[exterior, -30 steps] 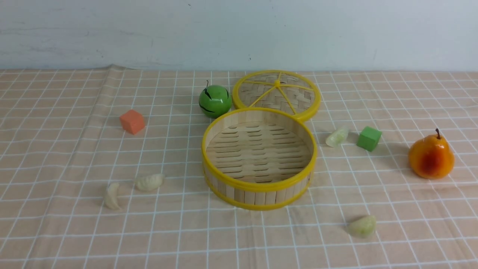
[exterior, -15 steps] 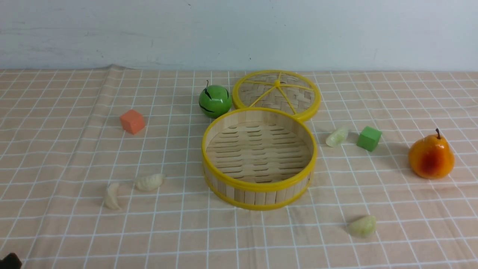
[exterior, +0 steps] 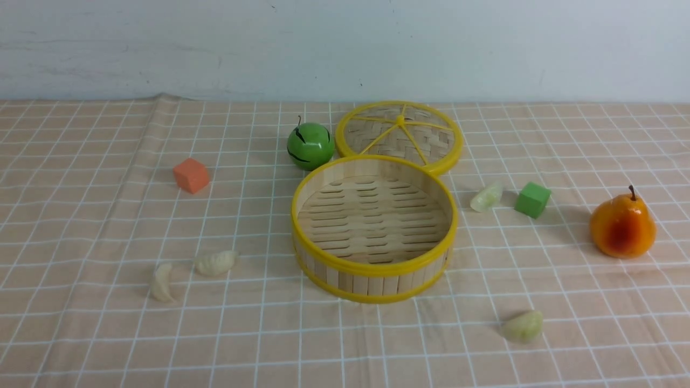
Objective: Put the dumplings into the steamer on the table with the brown tablecloth.
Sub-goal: 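Reach for and grasp a dumpling on the table with the left gripper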
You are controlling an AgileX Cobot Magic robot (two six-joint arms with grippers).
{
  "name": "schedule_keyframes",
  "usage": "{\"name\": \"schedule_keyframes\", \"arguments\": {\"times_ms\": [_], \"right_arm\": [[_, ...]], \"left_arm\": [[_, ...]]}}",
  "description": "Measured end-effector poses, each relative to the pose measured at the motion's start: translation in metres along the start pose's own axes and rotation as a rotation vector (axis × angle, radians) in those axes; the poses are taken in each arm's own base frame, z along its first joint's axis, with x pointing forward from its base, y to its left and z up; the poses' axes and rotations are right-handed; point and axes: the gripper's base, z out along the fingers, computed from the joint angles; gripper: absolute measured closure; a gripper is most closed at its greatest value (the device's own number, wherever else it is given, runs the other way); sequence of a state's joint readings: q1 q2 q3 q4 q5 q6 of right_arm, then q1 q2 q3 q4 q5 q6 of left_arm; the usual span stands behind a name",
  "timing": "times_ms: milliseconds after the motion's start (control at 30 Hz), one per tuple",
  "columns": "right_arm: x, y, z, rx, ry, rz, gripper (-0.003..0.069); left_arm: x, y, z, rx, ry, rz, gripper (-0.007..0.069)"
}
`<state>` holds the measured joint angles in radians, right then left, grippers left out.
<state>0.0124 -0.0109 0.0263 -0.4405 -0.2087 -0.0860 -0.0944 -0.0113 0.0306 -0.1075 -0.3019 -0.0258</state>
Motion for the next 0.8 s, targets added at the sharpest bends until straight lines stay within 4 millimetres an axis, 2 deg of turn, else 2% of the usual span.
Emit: {"name": "schedule_keyframes", "arguments": {"times_ms": [100,200,267,300,333,367,433,500,567,600,633,700,733,800], "right_arm": [[-0.013,0.000,-0.001,0.006,-0.144,-0.021,0.0419],[-0.019,-0.001,-0.002,0.010,-0.213,-0.024,0.0419],[-0.027,-0.001,-0.004,0.011,-0.302,-0.001,0.0419],[-0.030,-0.001,-0.005,0.010,-0.338,0.024,0.0419],[-0.031,-0.001,-0.005,0.010,-0.343,0.029,0.0419],[-0.032,-0.002,-0.006,0.009,-0.362,0.081,0.0419],[-0.033,-0.004,-0.006,0.009,-0.371,0.186,0.0419],[-0.034,-0.008,-0.006,0.018,-0.378,0.331,0.0424],[-0.038,-0.014,-0.006,0.037,-0.381,0.444,0.0446],[-0.043,-0.019,-0.005,0.046,-0.381,0.483,0.0467],[-0.046,-0.021,-0.004,0.049,-0.381,0.497,0.0477],[-0.060,-0.032,0.002,0.062,-0.342,0.532,0.0562],[-0.064,-0.037,0.009,0.064,-0.289,0.539,0.0615],[-0.066,-0.042,0.020,0.063,-0.182,0.533,0.0662]], "left_arm": [[-0.006,0.000,0.000,0.001,-0.063,-0.002,0.0386],[-0.009,0.000,0.000,0.004,-0.103,-0.030,0.0386],[-0.013,0.000,-0.001,0.014,-0.147,-0.143,0.0386],[-0.016,0.000,-0.001,0.026,-0.175,-0.253,0.0386],[-0.017,0.000,-0.001,0.027,-0.181,-0.253,0.0386],[-0.020,0.000,-0.002,0.049,-0.221,-0.391,0.0386],[-0.027,-0.001,-0.002,0.075,-0.251,-0.522,0.0393],[-0.044,-0.004,0.000,0.099,-0.261,-0.589,0.0418],[-0.066,-0.009,0.005,0.108,-0.244,-0.582,0.0459],[-0.079,-0.011,0.011,0.105,-0.222,-0.557,0.0490],[-0.084,-0.012,0.014,0.101,-0.208,-0.543,0.0510],[-0.107,-0.018,0.040,0.067,-0.100,-0.422,0.0596],[-0.112,-0.019,0.058,0.047,-0.038,-0.362,0.0629],[-0.113,-0.020,0.084,0.023,0.043,-0.309,0.0638]]}}
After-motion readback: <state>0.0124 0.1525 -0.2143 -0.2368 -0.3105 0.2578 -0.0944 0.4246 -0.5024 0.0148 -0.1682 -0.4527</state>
